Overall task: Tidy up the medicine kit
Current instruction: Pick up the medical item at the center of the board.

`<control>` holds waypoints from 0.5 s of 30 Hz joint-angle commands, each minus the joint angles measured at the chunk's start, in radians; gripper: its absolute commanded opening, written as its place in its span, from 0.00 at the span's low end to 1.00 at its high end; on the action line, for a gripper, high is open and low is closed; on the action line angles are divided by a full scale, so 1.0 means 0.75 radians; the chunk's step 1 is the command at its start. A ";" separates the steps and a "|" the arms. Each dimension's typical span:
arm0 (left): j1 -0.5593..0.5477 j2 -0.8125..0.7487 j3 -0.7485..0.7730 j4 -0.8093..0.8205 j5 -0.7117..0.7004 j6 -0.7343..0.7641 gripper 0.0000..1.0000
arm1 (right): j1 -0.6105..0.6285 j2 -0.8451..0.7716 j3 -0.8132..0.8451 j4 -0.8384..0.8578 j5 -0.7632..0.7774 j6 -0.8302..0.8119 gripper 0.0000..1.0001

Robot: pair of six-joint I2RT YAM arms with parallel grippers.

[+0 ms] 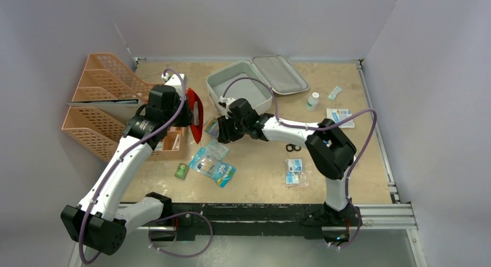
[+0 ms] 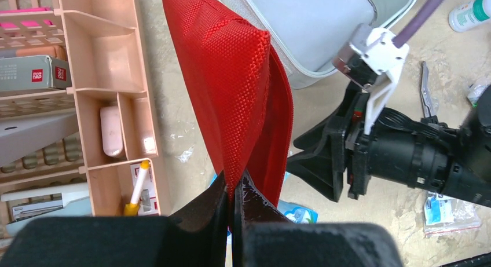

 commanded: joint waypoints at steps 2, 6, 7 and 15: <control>0.005 -0.011 -0.011 0.055 -0.011 -0.012 0.00 | 0.007 0.060 0.106 0.006 -0.076 -0.069 0.44; 0.005 -0.003 -0.010 0.061 0.007 -0.012 0.00 | 0.006 0.106 0.123 -0.001 -0.079 -0.084 0.44; 0.005 -0.002 -0.011 0.062 0.009 -0.012 0.00 | 0.007 0.118 0.126 -0.001 -0.077 -0.093 0.44; 0.006 0.005 -0.013 0.064 0.019 -0.008 0.00 | 0.008 0.169 0.135 -0.033 -0.048 -0.124 0.44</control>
